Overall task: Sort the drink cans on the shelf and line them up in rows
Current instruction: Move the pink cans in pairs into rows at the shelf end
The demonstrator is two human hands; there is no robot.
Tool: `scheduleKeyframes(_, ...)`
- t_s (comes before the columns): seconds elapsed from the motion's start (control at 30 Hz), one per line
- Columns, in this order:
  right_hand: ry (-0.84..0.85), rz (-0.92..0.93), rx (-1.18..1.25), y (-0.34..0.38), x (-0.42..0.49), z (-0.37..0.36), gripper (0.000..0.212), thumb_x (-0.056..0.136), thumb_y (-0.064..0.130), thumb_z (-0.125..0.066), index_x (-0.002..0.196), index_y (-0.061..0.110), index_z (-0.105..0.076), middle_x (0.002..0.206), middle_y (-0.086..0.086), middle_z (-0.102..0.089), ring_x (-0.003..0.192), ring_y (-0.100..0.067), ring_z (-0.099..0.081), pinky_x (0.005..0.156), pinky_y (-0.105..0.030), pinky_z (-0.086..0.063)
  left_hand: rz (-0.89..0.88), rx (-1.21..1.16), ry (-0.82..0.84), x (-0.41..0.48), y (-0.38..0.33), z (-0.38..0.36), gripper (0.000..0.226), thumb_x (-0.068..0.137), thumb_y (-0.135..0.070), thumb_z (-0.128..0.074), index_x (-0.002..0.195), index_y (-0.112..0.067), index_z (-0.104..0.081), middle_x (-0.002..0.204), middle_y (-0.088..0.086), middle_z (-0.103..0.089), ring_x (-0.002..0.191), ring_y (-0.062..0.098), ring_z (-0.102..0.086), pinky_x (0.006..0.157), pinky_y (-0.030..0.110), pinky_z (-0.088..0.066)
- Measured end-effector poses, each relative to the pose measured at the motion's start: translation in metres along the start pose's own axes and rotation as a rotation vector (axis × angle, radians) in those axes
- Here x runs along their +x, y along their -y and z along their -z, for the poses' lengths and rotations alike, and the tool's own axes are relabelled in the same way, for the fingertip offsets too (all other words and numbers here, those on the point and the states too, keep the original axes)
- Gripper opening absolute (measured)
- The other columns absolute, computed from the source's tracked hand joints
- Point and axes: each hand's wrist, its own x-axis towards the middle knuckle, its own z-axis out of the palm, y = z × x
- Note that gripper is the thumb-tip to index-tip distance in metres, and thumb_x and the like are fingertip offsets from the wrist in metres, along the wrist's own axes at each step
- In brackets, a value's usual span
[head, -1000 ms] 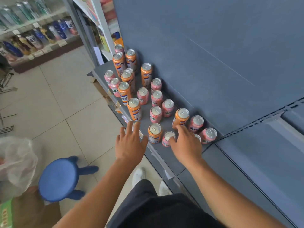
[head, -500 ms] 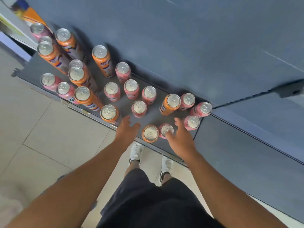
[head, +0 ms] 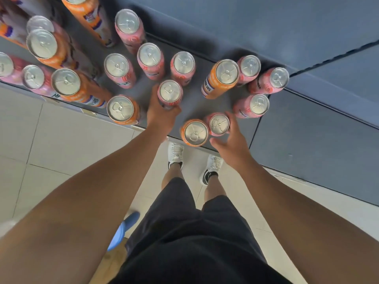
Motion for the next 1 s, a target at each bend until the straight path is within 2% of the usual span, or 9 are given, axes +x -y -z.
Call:
scheduleKeyframes(0.07, -0.01, -0.008, 0.041, -0.003, 0.007, -0.003, 0.076, 0.081, 0.013, -0.076, 0.144, 0.027, -0.035, 0.123, 0.012, -0.059, 0.11, -0.003, -0.053, 0.093, -0.019, -0.038, -0.004, -0.024, -0.008, 0.004, 0.004, -0.001, 0.074, 0.064, -0.014, -0.08, 0.131, -0.027, -0.051, 0.117, -0.007, -0.065, 0.11, 0.017, -0.061, 0.095, 0.032, -0.051)
scheduleKeyframes(0.23, -0.02, -0.001, 0.115, -0.01, 0.015, -0.005, 0.069, 0.073, 0.017, -0.084, 0.131, 0.029, -0.049, 0.118, 0.013, -0.065, 0.109, -0.002, -0.059, 0.102, -0.03, -0.045, 0.005, -0.055, -0.018, -0.002, -0.003, -0.003, 0.062, 0.061, -0.021, -0.085, 0.116, -0.03, -0.057, 0.104, -0.011, -0.068, 0.097, 0.01, -0.065, 0.088, 0.029, -0.052)
scheduleKeyframes(0.37, -0.066, -0.059, 0.251, -0.006, 0.007, -0.002, 0.067, 0.07, 0.015, -0.086, 0.127, 0.026, -0.053, 0.117, 0.011, -0.064, 0.106, 0.0, -0.058, 0.097, -0.024, -0.045, -0.012, -0.028, 0.005, -0.012, -0.013, 0.002, 0.064, 0.059, -0.032, -0.085, 0.118, -0.022, -0.062, 0.103, -0.005, -0.071, 0.094, 0.014, -0.068, 0.08, 0.029, -0.056)
scheduleKeyframes(0.5, -0.115, -0.108, 0.364, 0.004, -0.012, 0.01, 0.067, 0.068, 0.016, -0.088, 0.124, 0.022, -0.053, 0.11, 0.009, -0.065, 0.1, -0.003, -0.062, 0.079, -0.018, -0.049, -0.042, -0.023, 0.012, -0.035, -0.032, 0.007, 0.061, 0.06, -0.044, -0.083, 0.113, -0.022, -0.063, 0.099, -0.006, -0.071, 0.089, 0.011, -0.067, 0.075, 0.026, -0.053)
scheduleKeyframes(0.67, -0.165, -0.067, 0.396, 0.027, -0.039, 0.035, 0.065, 0.069, 0.015, -0.088, 0.118, 0.031, -0.049, 0.102, 0.017, -0.06, 0.092, 0.003, -0.059, 0.068, -0.006, -0.044, -0.131, -0.113, 0.03, -0.065, -0.065, 0.018, 0.061, 0.063, -0.044, -0.082, 0.117, -0.023, -0.061, 0.104, -0.005, -0.07, 0.092, 0.01, -0.066, 0.074, 0.021, -0.05)
scheduleKeyframes(0.73, -0.213, -0.038, 0.417, 0.038, -0.048, 0.046, 0.062, 0.068, 0.013, -0.087, 0.108, 0.036, -0.046, 0.103, 0.014, -0.059, 0.093, -0.001, -0.06, 0.07, -0.01, -0.044, -0.144, -0.158, 0.011, -0.078, -0.081, 0.022, 0.059, 0.069, -0.039, -0.084, 0.119, -0.022, -0.058, 0.106, -0.006, -0.068, 0.092, 0.007, -0.064, 0.074, 0.021, -0.049)
scheduleKeyframes(0.87, -0.302, -0.019, 0.492, 0.063, -0.062, 0.067, 0.06, 0.064, 0.018, -0.088, 0.104, 0.029, -0.045, 0.104, 0.004, -0.061, 0.089, -0.009, -0.063, 0.071, -0.022, -0.049, -0.183, -0.285, -0.02, -0.106, -0.11, 0.029, 0.069, 0.073, -0.027, -0.085, 0.125, -0.017, -0.04, 0.107, -0.005, -0.057, 0.091, 0.005, -0.06, 0.073, 0.021, -0.051)
scheduleKeyframes(0.93, -0.342, 0.014, 0.533, 0.075, -0.067, 0.078, 0.054, 0.065, 0.021, -0.087, 0.1, 0.029, -0.046, 0.103, 0.002, -0.062, 0.086, -0.008, -0.063, 0.073, -0.025, -0.052, -0.195, -0.337, 0.027, -0.119, -0.122, 0.033, 0.069, 0.072, -0.028, -0.084, 0.127, -0.019, -0.044, 0.106, -0.007, -0.061, 0.093, 0.006, -0.063, 0.076, 0.024, -0.054)
scheduleKeyframes(1.0, -0.378, 0.058, 0.59, 0.088, -0.075, 0.088, 0.045, 0.07, 0.019, -0.084, 0.098, 0.028, -0.049, 0.102, 0.002, -0.062, 0.081, -0.005, -0.062, 0.071, -0.025, -0.051, -0.179, -0.356, 0.131, -0.129, -0.133, 0.038, 0.066, 0.062, -0.04, -0.083, 0.121, -0.027, -0.055, 0.107, -0.007, -0.068, 0.101, 0.011, -0.067, 0.088, 0.033, -0.057)
